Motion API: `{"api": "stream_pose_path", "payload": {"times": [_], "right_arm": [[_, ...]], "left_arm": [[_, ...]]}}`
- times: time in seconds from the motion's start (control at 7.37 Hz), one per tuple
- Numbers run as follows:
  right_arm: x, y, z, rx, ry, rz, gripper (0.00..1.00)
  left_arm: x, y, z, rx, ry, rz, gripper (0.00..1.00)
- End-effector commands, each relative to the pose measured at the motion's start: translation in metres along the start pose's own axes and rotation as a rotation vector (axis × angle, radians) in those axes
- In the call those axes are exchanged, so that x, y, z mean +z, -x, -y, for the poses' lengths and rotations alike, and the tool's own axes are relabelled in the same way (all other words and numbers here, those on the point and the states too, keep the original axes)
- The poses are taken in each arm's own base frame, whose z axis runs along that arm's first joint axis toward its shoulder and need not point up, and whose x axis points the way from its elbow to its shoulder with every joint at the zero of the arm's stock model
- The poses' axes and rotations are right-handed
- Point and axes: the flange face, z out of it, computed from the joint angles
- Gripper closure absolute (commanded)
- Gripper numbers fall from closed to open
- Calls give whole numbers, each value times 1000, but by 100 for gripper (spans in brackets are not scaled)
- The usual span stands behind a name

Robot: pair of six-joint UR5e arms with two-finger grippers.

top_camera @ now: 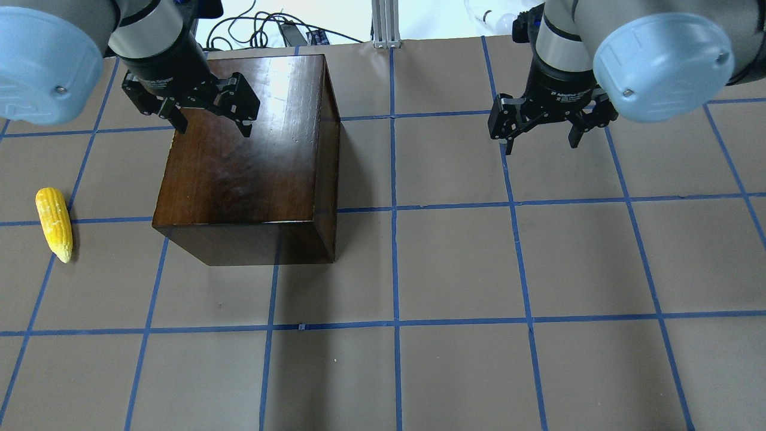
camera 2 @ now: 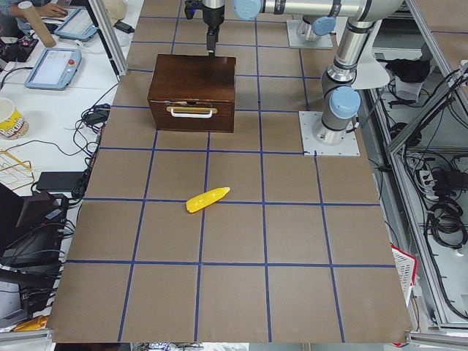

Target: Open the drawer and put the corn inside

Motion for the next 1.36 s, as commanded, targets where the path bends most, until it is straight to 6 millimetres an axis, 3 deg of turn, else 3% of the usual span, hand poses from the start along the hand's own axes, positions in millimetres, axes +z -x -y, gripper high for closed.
{"api": "stream_pose_path", "payload": {"times": [0.0,0.14,0.41,0.54,0.68,1.09,1.22], "right_arm": [[0,0,0,0,0,0,0],[0,0,0,0,0,0,0],[0,0,0,0,-1,0,0],[0,0,0,0,0,0,0],[0,0,0,0,0,0,0],[0,0,0,0,0,0,0],[0,0,0,0,-1,0,0]], "left_arm": [[0,2,1,-3,0,-3,0],[1,15,4,-2,1,-2,0],[16,61,14,29,21,-1,0],[27,114,17,69,31,-13,0],[37,154,20,52,19,-87,0],[93,232,33,-33,36,-127,0],[105,243,39,-43,34,-122,0]]}}
